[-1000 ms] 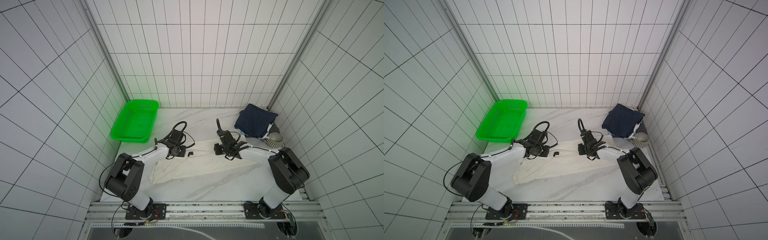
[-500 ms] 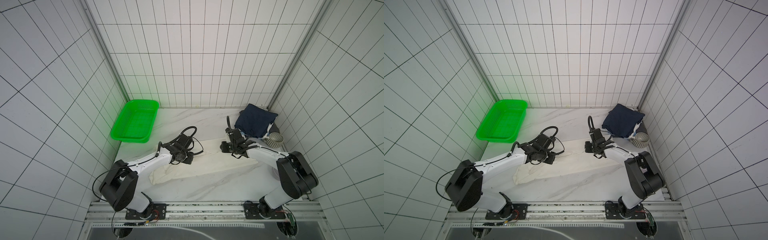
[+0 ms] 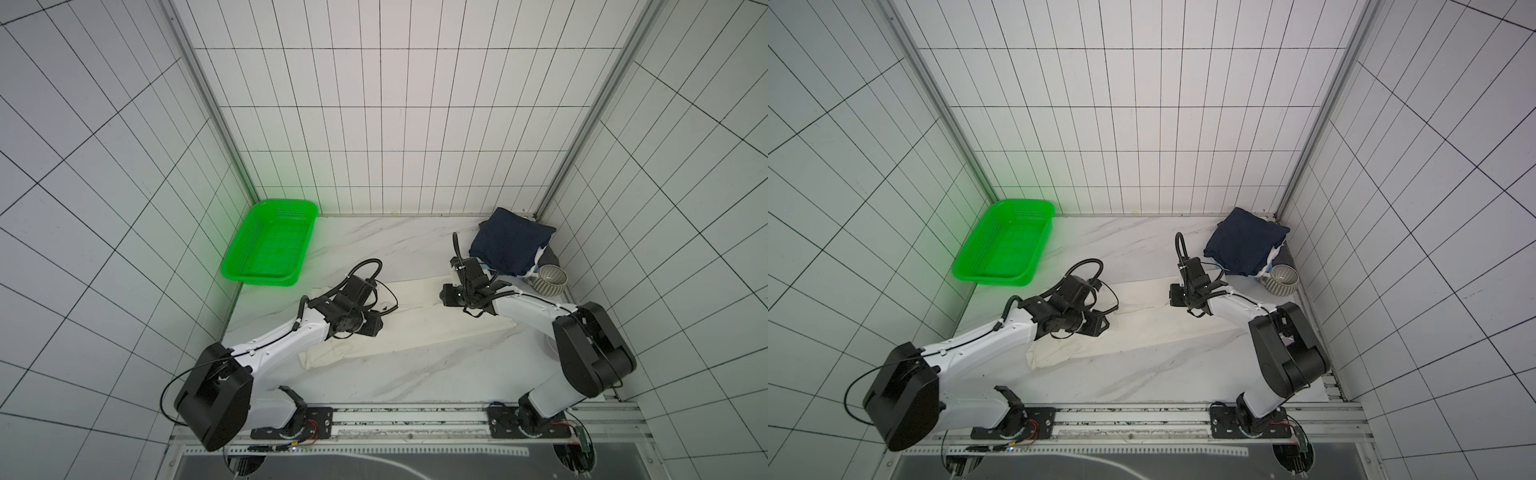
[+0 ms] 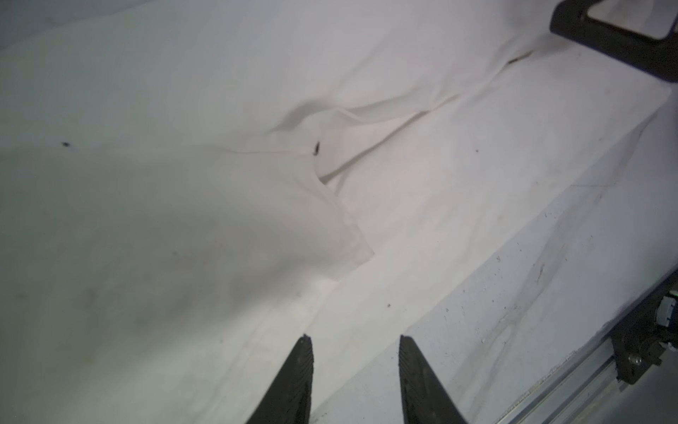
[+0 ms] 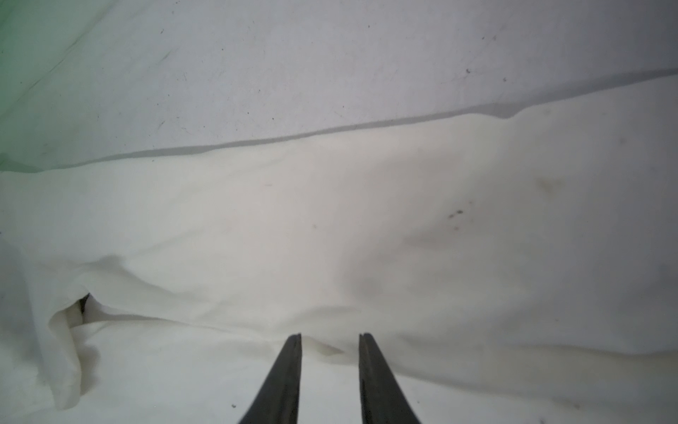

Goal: Fold and stack the t-shirts

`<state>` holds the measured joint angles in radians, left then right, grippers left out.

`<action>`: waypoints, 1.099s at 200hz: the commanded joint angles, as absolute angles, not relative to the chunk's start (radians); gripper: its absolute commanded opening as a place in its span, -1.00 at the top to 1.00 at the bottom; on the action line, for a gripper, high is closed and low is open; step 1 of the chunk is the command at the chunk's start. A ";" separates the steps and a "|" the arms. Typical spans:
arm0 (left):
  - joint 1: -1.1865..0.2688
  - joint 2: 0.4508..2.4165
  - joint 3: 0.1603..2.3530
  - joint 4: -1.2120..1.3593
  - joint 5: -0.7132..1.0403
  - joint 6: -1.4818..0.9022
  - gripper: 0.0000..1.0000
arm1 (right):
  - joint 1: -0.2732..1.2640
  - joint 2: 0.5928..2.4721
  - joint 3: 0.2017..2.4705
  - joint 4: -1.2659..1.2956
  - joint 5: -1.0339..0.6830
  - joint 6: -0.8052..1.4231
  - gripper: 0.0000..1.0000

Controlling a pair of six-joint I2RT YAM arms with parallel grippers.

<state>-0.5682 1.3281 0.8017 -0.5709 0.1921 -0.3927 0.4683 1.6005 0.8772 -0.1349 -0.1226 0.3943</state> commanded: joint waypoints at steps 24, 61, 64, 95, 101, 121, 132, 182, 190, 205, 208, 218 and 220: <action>-0.401 1.425 0.756 -0.463 0.192 -0.375 0.27 | 0.526 1.732 1.088 -0.123 -0.169 0.387 0.41; -0.240 1.428 0.654 -0.444 0.233 -0.352 0.41 | 0.545 1.792 1.049 -0.097 -0.156 0.414 0.41; -0.231 1.429 0.651 -0.442 0.232 -0.355 0.42 | 0.544 1.793 1.043 -0.103 -0.146 0.413 0.41; -0.180 1.450 0.679 -0.451 0.176 -0.368 0.42 | 0.531 1.741 0.917 -0.139 -0.044 0.438 0.43; -0.166 1.460 0.688 -0.451 0.177 -0.364 0.42 | 0.529 1.714 0.877 -0.132 -0.030 0.445 0.43; -0.136 1.498 0.719 -0.440 0.144 -0.352 0.42 | 0.525 1.658 0.773 -0.135 -0.023 0.458 0.42; -0.130 1.526 0.757 -0.447 0.132 -0.353 0.42 | 0.524 1.626 0.738 -0.158 -0.016 0.462 0.42; -0.228 1.635 0.888 -0.385 0.126 -0.393 0.26 | 0.436 1.496 0.836 -0.224 0.034 0.410 0.26; -0.228 1.689 0.919 -0.367 0.144 -0.397 0.28 | 0.414 1.521 0.870 -0.237 0.051 0.398 0.26; -0.228 1.792 0.984 -0.353 0.167 -0.403 0.33 | 0.393 1.584 0.905 -0.247 0.079 0.386 0.26; -0.228 1.806 0.995 -0.347 0.176 -0.406 0.33 | 0.392 1.599 0.908 -0.249 0.079 0.386 0.27; -0.232 1.859 1.028 -0.321 0.191 -0.415 0.34 | 0.393 1.639 0.909 -0.255 0.064 0.390 0.28; -0.233 1.868 1.036 -0.318 0.192 -0.418 0.34 | 0.393 1.647 0.907 -0.255 0.061 0.394 0.27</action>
<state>-0.2329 1.7462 0.9730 -0.3885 0.1665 -0.3897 0.4046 1.5589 0.8345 -0.1959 0.0261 0.4095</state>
